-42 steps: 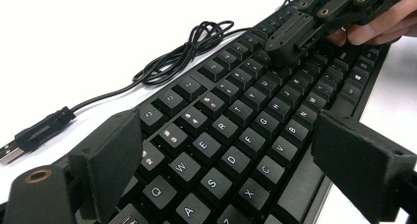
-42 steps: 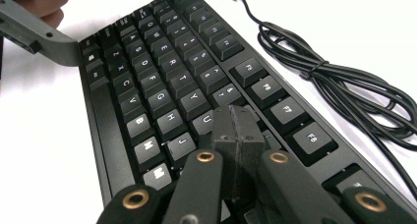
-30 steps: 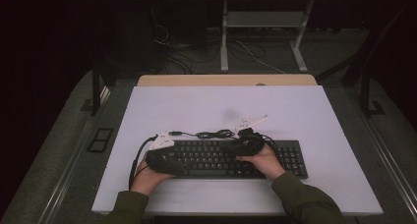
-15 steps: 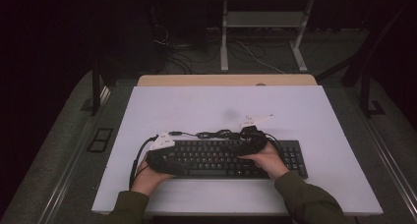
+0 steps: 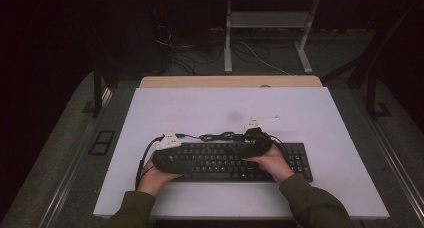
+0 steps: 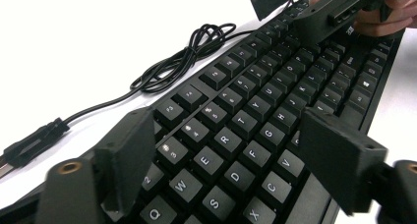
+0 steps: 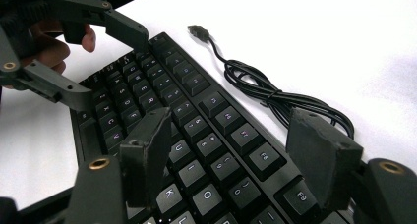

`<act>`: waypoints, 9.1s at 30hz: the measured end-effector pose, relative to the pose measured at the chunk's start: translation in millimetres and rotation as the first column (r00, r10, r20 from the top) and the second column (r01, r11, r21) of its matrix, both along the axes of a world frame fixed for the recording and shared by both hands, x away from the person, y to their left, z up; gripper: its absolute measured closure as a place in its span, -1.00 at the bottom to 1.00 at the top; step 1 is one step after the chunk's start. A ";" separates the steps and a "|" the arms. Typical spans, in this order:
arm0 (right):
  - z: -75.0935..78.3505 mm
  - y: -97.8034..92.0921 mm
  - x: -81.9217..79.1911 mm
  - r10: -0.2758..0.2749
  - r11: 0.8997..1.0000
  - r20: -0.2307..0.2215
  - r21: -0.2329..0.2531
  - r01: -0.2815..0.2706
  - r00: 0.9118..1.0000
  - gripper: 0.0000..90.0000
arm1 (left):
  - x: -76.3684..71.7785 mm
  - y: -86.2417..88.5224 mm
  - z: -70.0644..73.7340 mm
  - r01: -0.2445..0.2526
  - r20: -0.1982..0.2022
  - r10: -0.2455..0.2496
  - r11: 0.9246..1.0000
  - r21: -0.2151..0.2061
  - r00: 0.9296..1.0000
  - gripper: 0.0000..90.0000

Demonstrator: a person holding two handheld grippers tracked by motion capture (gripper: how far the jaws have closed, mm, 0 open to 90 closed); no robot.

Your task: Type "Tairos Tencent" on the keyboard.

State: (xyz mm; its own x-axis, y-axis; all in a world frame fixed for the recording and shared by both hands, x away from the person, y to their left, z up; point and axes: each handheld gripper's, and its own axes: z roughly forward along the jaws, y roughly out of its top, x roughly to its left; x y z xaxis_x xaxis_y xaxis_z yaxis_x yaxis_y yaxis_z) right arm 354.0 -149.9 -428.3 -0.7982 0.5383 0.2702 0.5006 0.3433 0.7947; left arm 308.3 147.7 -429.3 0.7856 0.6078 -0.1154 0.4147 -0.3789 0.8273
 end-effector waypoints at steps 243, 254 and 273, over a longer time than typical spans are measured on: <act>-5.9 -8.8 -7.4 -0.024 0.997 0.066 -0.066 0.028 0.998 -0.35 | -1.7 26.4 1.2 0.073 -0.062 -0.072 0.997 0.024 0.995 0.84; -5.8 -8.8 -7.7 -0.025 0.997 0.068 -0.068 0.030 0.997 -0.35 | -1.0 22.1 -1.8 0.083 -0.068 -0.080 0.995 0.047 0.994 0.97; -5.6 -8.6 -7.7 -0.028 0.997 0.071 -0.067 0.033 0.997 -0.35 | -0.1 17.5 -6.4 0.080 -0.075 -0.075 0.995 0.060 0.994 0.97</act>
State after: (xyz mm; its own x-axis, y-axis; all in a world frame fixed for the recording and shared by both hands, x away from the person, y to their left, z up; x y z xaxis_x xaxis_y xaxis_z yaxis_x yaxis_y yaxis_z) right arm 346.3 -158.5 -433.9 -0.7967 0.5780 0.1764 0.4560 0.3834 0.8032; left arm 308.2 165.2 -435.7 0.8217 0.5531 -0.1373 0.4399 -0.4626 0.7697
